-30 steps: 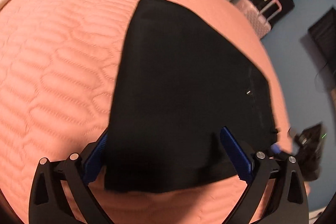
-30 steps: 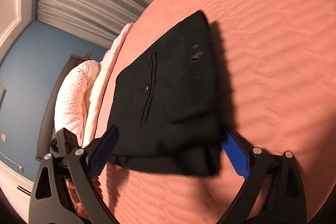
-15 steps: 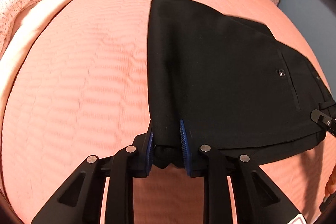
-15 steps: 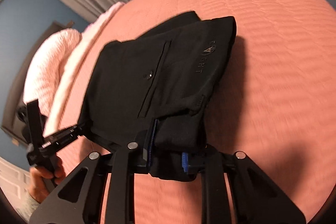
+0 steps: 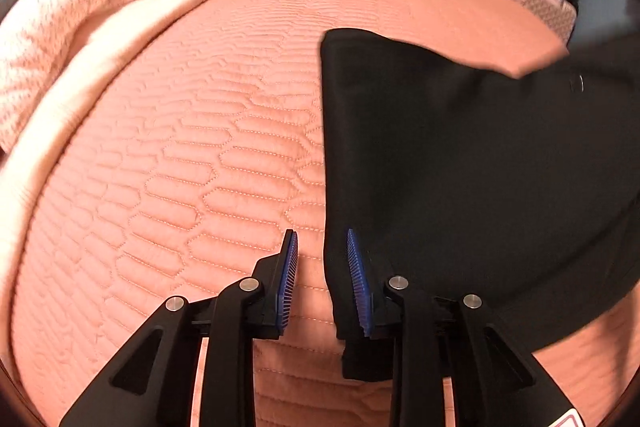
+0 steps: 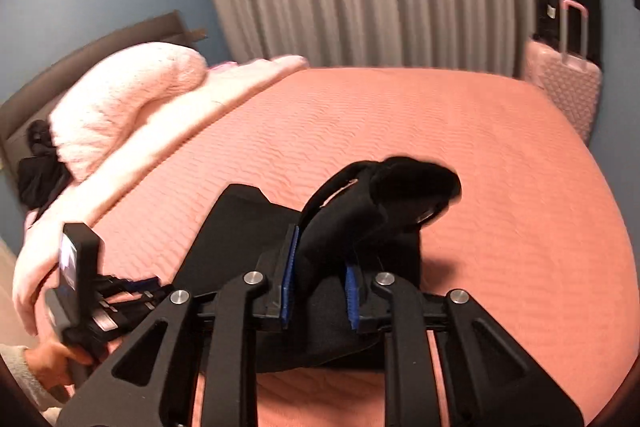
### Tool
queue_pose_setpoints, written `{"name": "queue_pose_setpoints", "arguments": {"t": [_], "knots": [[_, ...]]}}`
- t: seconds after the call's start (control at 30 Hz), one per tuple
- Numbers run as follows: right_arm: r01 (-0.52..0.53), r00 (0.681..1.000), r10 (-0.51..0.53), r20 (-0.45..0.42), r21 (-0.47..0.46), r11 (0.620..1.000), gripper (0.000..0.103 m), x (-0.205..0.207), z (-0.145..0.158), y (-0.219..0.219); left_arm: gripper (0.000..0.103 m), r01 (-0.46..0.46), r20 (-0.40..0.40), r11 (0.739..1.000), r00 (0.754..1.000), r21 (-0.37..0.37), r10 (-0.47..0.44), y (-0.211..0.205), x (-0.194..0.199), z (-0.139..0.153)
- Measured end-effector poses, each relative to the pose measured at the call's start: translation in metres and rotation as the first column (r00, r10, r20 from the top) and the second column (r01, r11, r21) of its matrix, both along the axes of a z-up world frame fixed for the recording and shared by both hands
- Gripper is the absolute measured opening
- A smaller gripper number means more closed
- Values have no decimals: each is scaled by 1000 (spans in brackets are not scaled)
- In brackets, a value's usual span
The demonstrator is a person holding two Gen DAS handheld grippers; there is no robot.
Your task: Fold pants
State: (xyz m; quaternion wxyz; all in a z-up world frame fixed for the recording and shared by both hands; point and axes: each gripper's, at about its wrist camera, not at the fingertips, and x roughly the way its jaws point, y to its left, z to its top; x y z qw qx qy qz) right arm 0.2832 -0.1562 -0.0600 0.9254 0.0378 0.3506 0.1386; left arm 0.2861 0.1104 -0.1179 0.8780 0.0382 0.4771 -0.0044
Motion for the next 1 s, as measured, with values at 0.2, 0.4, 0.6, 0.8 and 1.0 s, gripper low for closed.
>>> {"name": "queue_pose_setpoints", "arguments": {"t": [0.2,0.4,0.6,0.8,1.0], "knots": [[173,944,-117,-309,160,972,50,12,-111,-77,41,28,30,996,999,87,-31,-1,-6,-8],[165,954,-68,-292,321,933,93,10,-103,-106,65,15,-32,997,999,-74,-17,10,-10,2],[98,950,35,-310,402,910,85,60,-134,-67,85,-48,-91,940,996,-337,18,4,-11,-26],[124,954,-11,-299,360,925,25,58,-114,-53,33,-89,-46,945,996,-313,78,-2,2,-26],[166,946,-52,-319,344,924,21,-17,-89,-25,14,0,-75,957,997,-291,-23,19,-9,-7]]}}
